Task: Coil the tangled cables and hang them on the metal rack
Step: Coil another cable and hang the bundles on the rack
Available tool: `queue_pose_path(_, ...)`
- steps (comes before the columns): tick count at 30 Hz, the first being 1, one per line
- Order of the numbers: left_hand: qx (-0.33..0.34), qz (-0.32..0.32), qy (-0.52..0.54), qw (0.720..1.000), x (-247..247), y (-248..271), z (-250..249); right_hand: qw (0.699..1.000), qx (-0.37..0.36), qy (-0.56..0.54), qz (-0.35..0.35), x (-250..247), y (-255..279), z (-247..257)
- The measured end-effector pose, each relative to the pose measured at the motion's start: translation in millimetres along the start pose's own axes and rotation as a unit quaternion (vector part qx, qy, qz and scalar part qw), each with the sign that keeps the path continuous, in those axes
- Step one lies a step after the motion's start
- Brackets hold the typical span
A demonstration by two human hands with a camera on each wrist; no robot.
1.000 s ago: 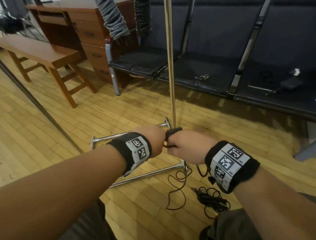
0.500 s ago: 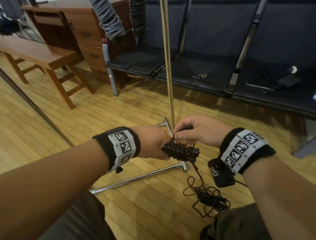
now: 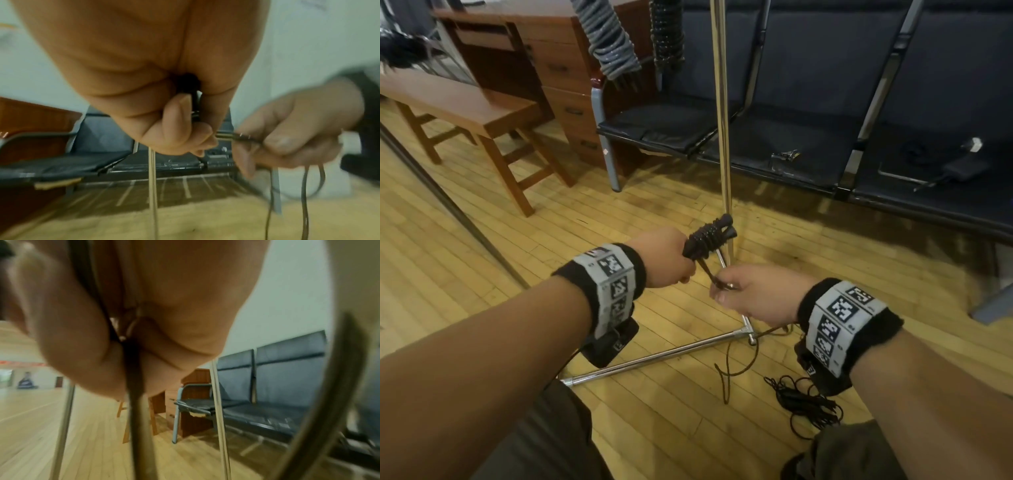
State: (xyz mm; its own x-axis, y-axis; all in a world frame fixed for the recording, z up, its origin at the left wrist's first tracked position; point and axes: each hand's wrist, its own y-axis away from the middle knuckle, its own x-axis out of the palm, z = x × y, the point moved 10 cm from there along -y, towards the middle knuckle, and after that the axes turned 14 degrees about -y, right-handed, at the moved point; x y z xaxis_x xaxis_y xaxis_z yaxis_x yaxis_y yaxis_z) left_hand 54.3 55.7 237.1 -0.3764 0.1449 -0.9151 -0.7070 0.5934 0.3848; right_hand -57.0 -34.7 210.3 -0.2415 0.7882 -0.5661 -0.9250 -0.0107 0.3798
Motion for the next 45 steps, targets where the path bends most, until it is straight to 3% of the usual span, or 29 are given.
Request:
queue_pose_path(3,0.016,0.03,-0.18,0.983,25,4,-26,0.985,-0.045,0.165,0.035,17,2,19)
queue_pose_path(6,0.104,0.094,-0.33,0.934,59,11,-53,0.979,-0.07,0.19,0.033,14,5,25)
queue_pose_path(8,0.17,0.107,-0.344,0.917,70,19,-66,0.984,-0.074,0.164,0.012,-1,9,22)
queue_pose_path(11,0.22,0.108,-0.286,0.926,67,30,-76,0.995,-0.062,0.079,-0.009,-23,11,9)
queue_pose_path(14,0.204,0.152,-0.181,0.95,59,33,-70,0.997,-0.07,-0.027,-0.036,-45,12,-1)
queue_pose_path(17,0.213,0.172,-0.107,0.956,52,37,-70,0.987,-0.085,-0.131,-0.031,-54,13,-3)
queue_pose_path(19,0.225,0.13,-0.054,0.964,39,37,-71,0.963,-0.057,-0.261,-0.025,-52,9,-10)
queue_pose_path(21,0.211,0.088,0.054,0.972,21,35,-65,0.909,-0.011,-0.415,-0.037,-43,5,-20)
queue_pose_path(22,0.198,0.079,0.116,0.97,13,33,-59,0.903,-0.001,-0.426,-0.054,-39,3,-22)
queue_pose_path(24,0.155,0.053,0.178,0.97,1,27,-46,0.918,0.001,-0.391,-0.067,-29,-1,-22)
queue_pose_path(28,0.034,-0.011,0.065,0.997,-8,14,-15,0.956,0.016,-0.29,-0.027,-6,-5,-12)
queue_pose_path(31,-0.007,-0.024,-0.083,0.996,-3,11,-15,0.999,0.014,-0.043,0.001,5,-2,-2)
queue_pose_path(33,-0.021,-0.004,-0.161,0.987,9,10,-21,0.995,-0.012,0.101,0.011,10,0,9)
queue_pose_path(35,0.001,0.031,-0.24,0.97,26,12,-32,0.988,-0.036,0.149,0.017,13,2,17)
queue_pose_path(39,0.131,0.112,-0.366,0.914,68,18,-59,0.986,-0.083,0.145,0.006,5,7,23)
queue_pose_path(45,0.233,0.116,-0.284,0.923,62,35,-78,0.993,-0.076,-0.061,-0.066,-49,10,-8)
